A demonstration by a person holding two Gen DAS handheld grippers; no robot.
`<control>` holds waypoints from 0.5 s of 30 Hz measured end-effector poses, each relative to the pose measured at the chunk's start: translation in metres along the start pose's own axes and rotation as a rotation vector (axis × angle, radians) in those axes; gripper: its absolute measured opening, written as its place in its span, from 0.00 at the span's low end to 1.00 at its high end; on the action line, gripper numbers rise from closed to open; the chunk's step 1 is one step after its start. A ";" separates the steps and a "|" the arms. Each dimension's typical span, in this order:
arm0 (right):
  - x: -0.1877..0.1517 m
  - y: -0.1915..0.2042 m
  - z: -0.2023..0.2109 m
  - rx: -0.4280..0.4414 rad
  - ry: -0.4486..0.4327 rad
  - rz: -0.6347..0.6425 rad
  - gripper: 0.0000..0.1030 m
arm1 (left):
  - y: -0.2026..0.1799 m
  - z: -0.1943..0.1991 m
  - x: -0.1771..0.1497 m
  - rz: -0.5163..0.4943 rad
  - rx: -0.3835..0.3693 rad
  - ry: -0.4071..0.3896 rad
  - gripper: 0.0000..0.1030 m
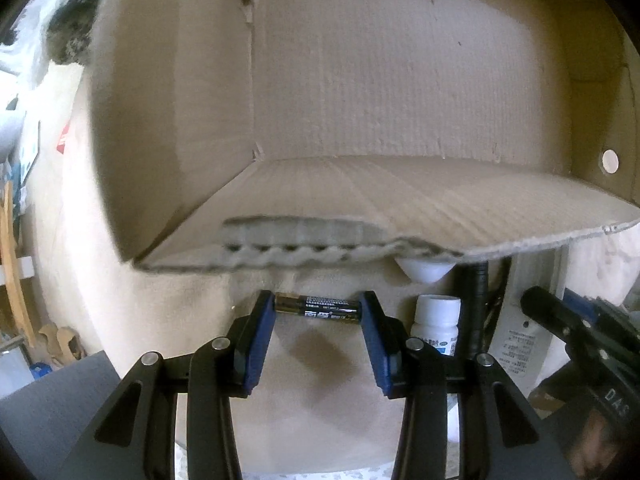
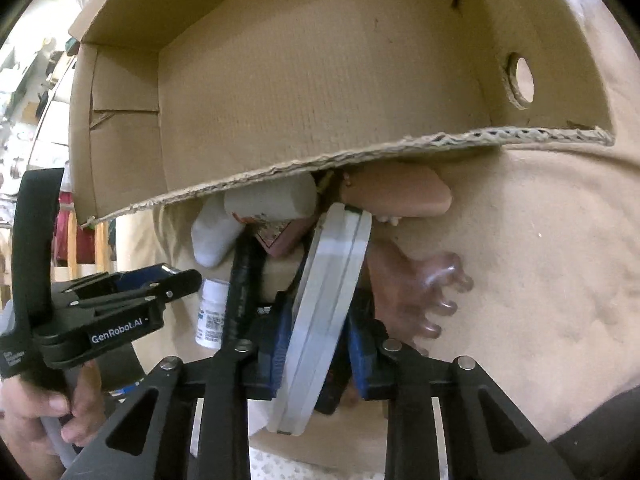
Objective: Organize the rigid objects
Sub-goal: 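Grasp the AA battery with the left tool while the right tool grasps the white remote, then place the remote upright in the box with the right tool while the left tool drops the battery beside it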
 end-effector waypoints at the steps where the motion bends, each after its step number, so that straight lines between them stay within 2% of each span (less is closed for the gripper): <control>1: 0.001 -0.003 0.006 0.013 -0.004 -0.001 0.26 | 0.003 0.000 -0.002 0.006 -0.003 -0.002 0.39; 7: -0.016 -0.001 0.026 0.085 -0.030 -0.011 0.22 | 0.012 0.012 -0.020 0.074 -0.052 -0.050 0.39; 15: -0.033 0.009 0.058 0.091 -0.105 0.044 0.21 | 0.027 0.037 -0.057 0.141 -0.083 -0.152 0.39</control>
Point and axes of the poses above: each gripper's, at about its wrist camera, not at the fingertips, and z roughly against the way its jaws point, y to its left, x to its top, the point moved 9 cm from there along -z, roughly the way its jaws point, and after that the axes turned 14 degrees about y, right-handed, at the moved point
